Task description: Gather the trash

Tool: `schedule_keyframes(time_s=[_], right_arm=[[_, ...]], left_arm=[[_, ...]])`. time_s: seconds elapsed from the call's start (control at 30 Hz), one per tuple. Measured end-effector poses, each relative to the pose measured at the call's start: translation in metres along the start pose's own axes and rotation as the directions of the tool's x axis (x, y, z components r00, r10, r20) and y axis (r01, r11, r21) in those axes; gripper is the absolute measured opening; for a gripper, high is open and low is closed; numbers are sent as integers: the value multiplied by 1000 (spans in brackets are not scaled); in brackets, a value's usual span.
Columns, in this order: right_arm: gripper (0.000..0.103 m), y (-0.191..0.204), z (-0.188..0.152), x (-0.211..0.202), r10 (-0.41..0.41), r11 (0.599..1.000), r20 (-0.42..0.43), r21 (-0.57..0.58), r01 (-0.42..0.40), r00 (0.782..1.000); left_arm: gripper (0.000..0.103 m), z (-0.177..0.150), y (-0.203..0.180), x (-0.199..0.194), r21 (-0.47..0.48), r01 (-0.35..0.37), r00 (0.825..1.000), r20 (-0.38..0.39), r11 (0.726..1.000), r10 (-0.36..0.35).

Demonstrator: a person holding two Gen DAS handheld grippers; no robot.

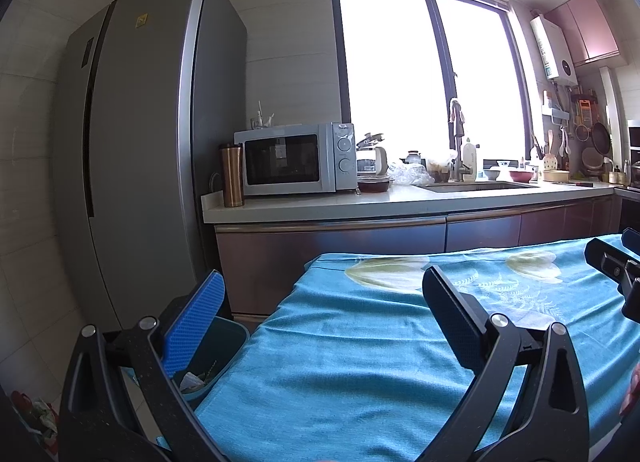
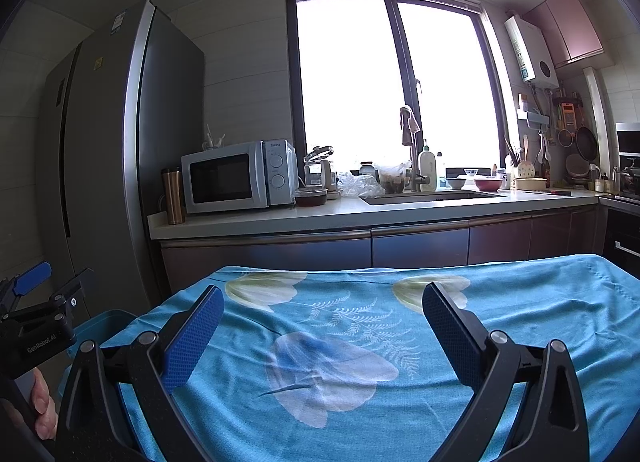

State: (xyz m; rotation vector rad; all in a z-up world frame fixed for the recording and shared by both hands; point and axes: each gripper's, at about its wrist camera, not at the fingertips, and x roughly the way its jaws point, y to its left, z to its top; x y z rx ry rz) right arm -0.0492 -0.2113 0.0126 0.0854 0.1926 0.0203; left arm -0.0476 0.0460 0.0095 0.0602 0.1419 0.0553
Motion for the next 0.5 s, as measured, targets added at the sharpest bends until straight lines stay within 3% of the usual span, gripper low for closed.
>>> schedule_keyframes(time_s=[0.23,0.33,0.43,0.5], right_arm=[[96,-4,0,2,-3,1000,-3,7,3,1000],[96,-10,-1,5,-4,1000,-17,15,5,1000],[96,-20,0,10,-13,1000,-44,23,14,999],[96,-30,1,15,-16,999,-71,34,19,997]], left_arm=[[97,-1,-9,7,31,44,999,-26,999,-43],[97,-2,-16,24,35,103,989,-111,994,-99],[97,-6,-24,54,22,151,962,-233,988,-142],[97,-10,-27,82,-1,169,929,-335,986,-159]])
